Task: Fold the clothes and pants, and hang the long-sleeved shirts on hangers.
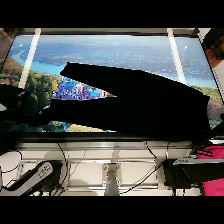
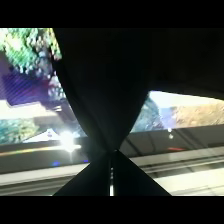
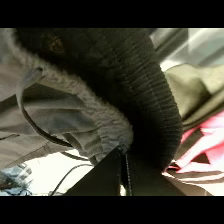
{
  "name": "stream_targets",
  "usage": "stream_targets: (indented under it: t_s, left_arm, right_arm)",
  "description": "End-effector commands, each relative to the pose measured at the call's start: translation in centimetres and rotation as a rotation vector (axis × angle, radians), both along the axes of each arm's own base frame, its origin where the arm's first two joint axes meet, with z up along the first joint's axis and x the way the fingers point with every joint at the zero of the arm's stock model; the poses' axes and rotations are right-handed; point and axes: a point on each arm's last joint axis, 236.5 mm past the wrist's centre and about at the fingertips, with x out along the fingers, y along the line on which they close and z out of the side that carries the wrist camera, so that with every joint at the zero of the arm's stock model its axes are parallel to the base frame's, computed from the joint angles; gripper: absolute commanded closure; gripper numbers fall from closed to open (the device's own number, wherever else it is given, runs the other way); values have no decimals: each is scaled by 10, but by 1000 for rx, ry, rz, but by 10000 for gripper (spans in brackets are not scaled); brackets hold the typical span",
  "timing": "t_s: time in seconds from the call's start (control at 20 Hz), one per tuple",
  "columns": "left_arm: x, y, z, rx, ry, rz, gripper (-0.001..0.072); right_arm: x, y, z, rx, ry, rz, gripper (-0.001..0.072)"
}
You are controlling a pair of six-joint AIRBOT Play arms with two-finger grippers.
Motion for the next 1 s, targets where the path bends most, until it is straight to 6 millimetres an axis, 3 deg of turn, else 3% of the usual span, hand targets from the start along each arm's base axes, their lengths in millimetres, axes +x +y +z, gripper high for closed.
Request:
stream_targets:
  t_s: [0.0,0.25,0.3,0.35,0.4,0.45,0.5,0.55,0.7,0.8,0.85,0.95]
  left_arm:
    - [-1,7,-8,38,-7,0,703]
    - [-1,26,-11,122,-10,-18,684]
    - [0,27,-11,126,-15,-17,684]
    - [2,28,-10,132,-25,-15,676]
    - [6,30,-9,141,-38,-6,515]
    - [10,33,-8,148,-54,27,311]
    - [19,39,-4,159,-79,79,184]
    - [29,44,2,166,-112,134,102]
    - [86,50,43,109,-326,309,71]
    - [139,40,84,-63,-532,473,72]
    - [162,31,102,-177,-603,553,72]
    - [196,6,114,-337,-645,588,72]
  right_arm:
    - [-10,-5,-2,-17,36,-13,696]
    - [9,-2,2,-3,-31,-50,669]
    - [17,-3,6,-3,-63,-61,636]
    - [25,-7,12,-14,-95,-66,519]
    - [33,-14,20,-37,-128,-70,391]
    - [43,-25,31,-80,-168,-69,323]
    - [53,-40,44,-142,-211,-69,318]
    - [61,-54,58,-202,-248,-68,317]
    - [98,-91,100,-375,-421,-86,314]
    - [128,-92,114,-383,-547,-104,180]
    - [140,-90,115,-379,-579,-105,180]
    - [160,-83,109,-359,-611,-92,180]
